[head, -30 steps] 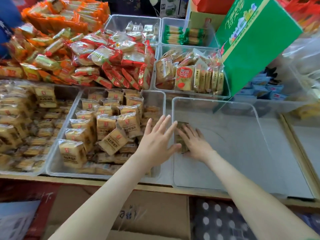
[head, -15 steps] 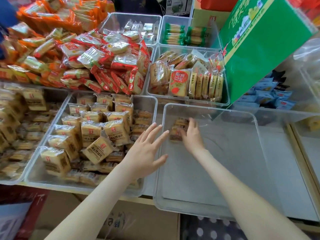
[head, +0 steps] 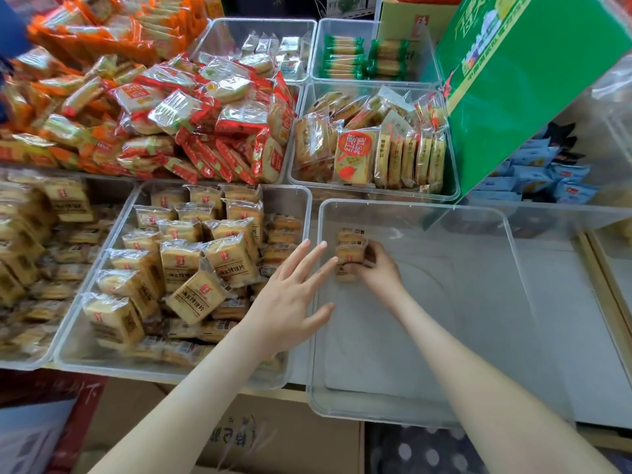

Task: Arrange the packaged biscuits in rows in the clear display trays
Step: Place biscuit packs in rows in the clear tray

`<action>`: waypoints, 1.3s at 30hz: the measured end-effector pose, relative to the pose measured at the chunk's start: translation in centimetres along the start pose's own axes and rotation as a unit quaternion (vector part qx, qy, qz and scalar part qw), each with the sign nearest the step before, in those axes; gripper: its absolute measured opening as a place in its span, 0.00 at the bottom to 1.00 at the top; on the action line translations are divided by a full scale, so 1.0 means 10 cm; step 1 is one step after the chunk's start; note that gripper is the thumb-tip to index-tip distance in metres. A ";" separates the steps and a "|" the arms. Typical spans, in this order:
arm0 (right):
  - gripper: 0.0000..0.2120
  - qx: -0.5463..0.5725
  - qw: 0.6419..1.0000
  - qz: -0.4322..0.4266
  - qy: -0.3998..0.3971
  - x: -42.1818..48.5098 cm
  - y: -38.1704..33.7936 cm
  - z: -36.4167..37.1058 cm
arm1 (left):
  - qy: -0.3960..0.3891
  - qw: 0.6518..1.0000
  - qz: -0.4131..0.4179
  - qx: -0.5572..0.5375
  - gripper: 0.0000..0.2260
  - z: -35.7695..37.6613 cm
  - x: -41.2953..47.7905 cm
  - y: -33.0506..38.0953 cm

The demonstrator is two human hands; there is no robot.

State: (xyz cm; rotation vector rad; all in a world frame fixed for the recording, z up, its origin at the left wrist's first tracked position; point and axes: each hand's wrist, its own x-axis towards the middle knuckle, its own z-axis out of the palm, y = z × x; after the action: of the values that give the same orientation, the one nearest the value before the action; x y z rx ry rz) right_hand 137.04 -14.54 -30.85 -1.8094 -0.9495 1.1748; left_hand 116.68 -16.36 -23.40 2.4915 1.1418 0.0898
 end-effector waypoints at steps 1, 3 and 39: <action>0.27 -0.008 1.000 0.001 -0.014 0.03 0.01 -0.01 | -0.001 1.000 0.000 0.000 0.34 0.00 0.00 0.00; 0.27 -0.035 0.999 0.000 -0.042 0.05 -0.01 -0.01 | -0.004 1.000 -0.003 0.001 0.34 0.00 0.00 0.00; 0.36 -0.220 0.902 -0.340 0.149 -0.77 -0.67 0.37 | 0.234 0.941 -0.188 0.156 0.33 -0.31 -0.63 -0.48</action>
State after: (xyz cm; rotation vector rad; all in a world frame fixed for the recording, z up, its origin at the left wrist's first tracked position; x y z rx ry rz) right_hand 130.11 -17.68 -23.14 -1.6838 -1.5718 0.2479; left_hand 108.41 -17.17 -21.73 2.5328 1.9455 0.4451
